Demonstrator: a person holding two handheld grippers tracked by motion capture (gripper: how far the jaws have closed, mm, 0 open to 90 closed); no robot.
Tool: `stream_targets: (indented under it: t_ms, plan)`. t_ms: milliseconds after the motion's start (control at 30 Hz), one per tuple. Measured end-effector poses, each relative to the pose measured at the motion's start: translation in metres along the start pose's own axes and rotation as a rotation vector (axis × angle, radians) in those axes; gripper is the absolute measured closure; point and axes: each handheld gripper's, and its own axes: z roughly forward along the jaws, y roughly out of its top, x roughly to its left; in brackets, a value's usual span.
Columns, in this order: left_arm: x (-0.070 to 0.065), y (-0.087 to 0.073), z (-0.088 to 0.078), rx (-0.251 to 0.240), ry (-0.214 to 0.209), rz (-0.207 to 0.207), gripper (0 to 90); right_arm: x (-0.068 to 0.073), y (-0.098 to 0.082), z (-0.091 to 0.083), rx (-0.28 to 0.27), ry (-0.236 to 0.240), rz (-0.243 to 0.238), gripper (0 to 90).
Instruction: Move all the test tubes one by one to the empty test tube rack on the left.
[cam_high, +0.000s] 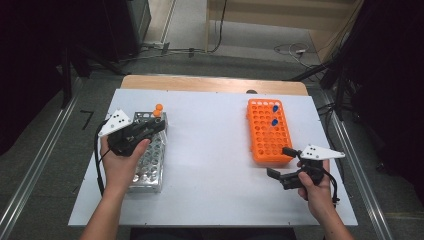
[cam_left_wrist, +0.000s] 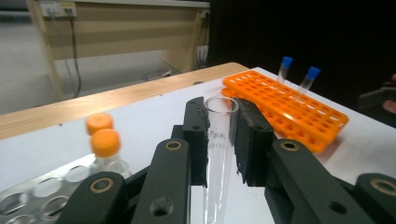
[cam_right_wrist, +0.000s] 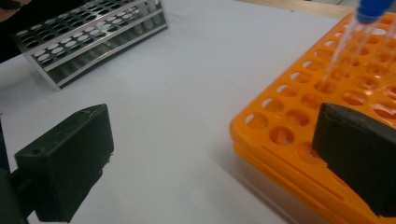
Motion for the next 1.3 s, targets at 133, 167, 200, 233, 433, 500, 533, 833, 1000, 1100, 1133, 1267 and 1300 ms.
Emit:
stream_targets:
  t_ms: [133, 167, 200, 233, 433, 500, 533, 833, 1000, 1100, 1133, 1267, 1300]
  plan:
    - [0.009, -0.002, 0.001, -0.018, 0.05, 0.001, 76.4, -0.009, -0.003, -0.008, -0.012, -0.024, 0.021, 0.0]
    - [0.011, -0.002, 0.002, -0.025, 0.06, 0.0, 76.4, -0.011, -0.004, -0.009, -0.014, -0.029, 0.031, 0.0]
    - [0.012, -0.003, 0.002, -0.03, 0.073, 0.001, 76.4, -0.013, -0.005, -0.01, -0.014, -0.033, 0.032, 0.0]
    - [0.013, -0.004, 0.003, -0.03, 0.084, 0.006, 76.4, -0.014, -0.006, -0.01, -0.015, -0.036, 0.039, 0.0]
    - [0.015, -0.011, 0.009, -0.019, 0.139, 0.037, 76.4, -0.02, -0.009, -0.01, -0.013, -0.043, 0.046, 0.0]
    - [0.016, -0.013, 0.011, -0.016, 0.148, 0.037, 76.4, -0.02, -0.009, -0.01, -0.011, -0.044, 0.047, 0.0]
    - [0.016, -0.014, 0.011, -0.014, 0.159, 0.04, 76.4, -0.02, -0.009, -0.009, -0.009, -0.045, 0.046, 0.0]
    - [0.016, -0.021, 0.019, 0.016, 0.178, 0.039, 76.4, -0.02, -0.01, -0.008, -0.009, -0.043, 0.051, 0.0]
    - [0.014, -0.022, 0.021, 0.074, 0.19, 0.038, 75.8, -0.021, -0.011, -0.008, -0.005, -0.046, 0.05, 0.0]
    - [0.013, -0.022, 0.022, 0.119, 0.206, 0.026, 75.0, -0.021, -0.011, -0.007, -0.003, -0.047, 0.048, 0.0]
    - [0.013, -0.022, 0.022, 0.128, 0.201, 0.019, 74.2, -0.021, -0.011, -0.007, -0.002, -0.046, 0.049, 0.0]
    - [0.011, -0.021, 0.022, 0.136, 0.203, 0.019, 69.4, -0.021, -0.011, -0.007, -0.001, -0.045, 0.051, 0.0]
    - [0.011, -0.021, 0.022, 0.136, 0.204, 0.019, 67.3, -0.021, -0.011, -0.007, -0.002, -0.045, 0.051, 0.0]
